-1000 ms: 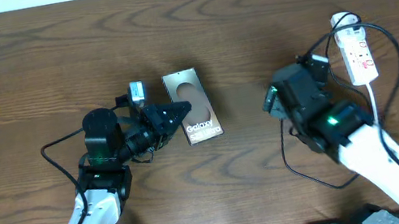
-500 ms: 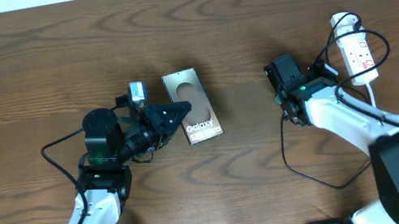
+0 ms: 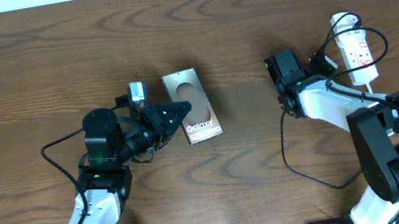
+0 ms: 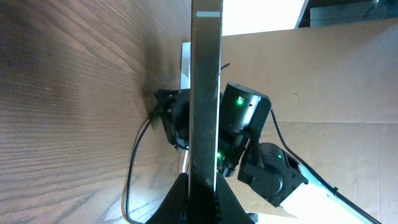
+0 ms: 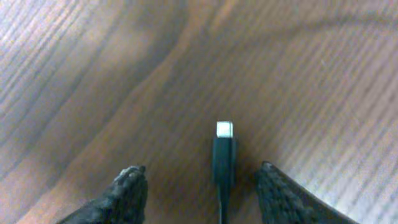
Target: Plug charger to phone and switch on socket
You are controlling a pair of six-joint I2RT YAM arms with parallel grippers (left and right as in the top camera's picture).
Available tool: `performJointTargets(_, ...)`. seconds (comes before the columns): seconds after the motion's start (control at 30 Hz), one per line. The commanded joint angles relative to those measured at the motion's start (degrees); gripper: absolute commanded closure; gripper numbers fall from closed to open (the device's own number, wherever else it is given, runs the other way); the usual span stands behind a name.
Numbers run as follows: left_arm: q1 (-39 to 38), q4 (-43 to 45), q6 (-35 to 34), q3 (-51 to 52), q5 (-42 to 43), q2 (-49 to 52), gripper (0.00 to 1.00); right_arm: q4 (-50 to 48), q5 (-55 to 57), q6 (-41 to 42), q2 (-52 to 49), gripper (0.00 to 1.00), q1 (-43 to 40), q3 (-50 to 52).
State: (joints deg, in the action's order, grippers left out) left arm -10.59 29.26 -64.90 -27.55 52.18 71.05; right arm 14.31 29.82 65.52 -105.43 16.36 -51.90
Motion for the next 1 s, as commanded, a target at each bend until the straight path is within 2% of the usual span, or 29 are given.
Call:
performJointTargets(0.0, 0.28, 0.79, -0.55, -1.49, -0.2, -0.2, 0.92, 1.49, -3.45, -0.02, -2.89, 0.56, -0.11, 0.61)
performJointTargets(0.07, 0.28, 0.79, -0.55, -1.49, -0.59, -0.2, 0.93, 2.82, -5.44, 0.0, -2.89, 0.59, -0.09, 0.61)
performJointTargets(0.37, 0.28, 0.79, -0.55, -1.49, -0.57, -0.2, 0.93, 7.15, -10.19, 0.02, -2.89, 0.6, 0.24, 0.61)
performJointTargets(0.43, 0.28, 0.79, -0.55, -1.49, -0.57, -0.2, 0.93, 6.82, -8.98, 0.07, -2.89, 0.69, 0.24, 0.61)
performJointTargets(0.53, 0.26, 0.79, -0.55, -1.49, -0.55, -0.2, 0.93, 5.35, -8.11, -0.04, -2.89, 0.96, 0.24, 0.61)
performJointTargets(0.57, 0.22, 0.79, -0.55, -1.49, -0.55, -0.2, 0.93, 4.59, -8.24, -0.76, -2.84, 0.99, 0.24, 0.57)
performJointTargets(0.77, 0.24, 0.79, -0.5, -1.49, -0.57, -0.2, 0.93, 3.69, -15.76, -10.58, 1.44, 0.99, 0.24, -1.92)
performJointTargets(0.97, 0.24, 0.83, -0.5, -1.49, -0.57, -0.2, 0.93, 7.78, -24.61, -23.06, 15.72, 0.99, 0.24, -3.28)
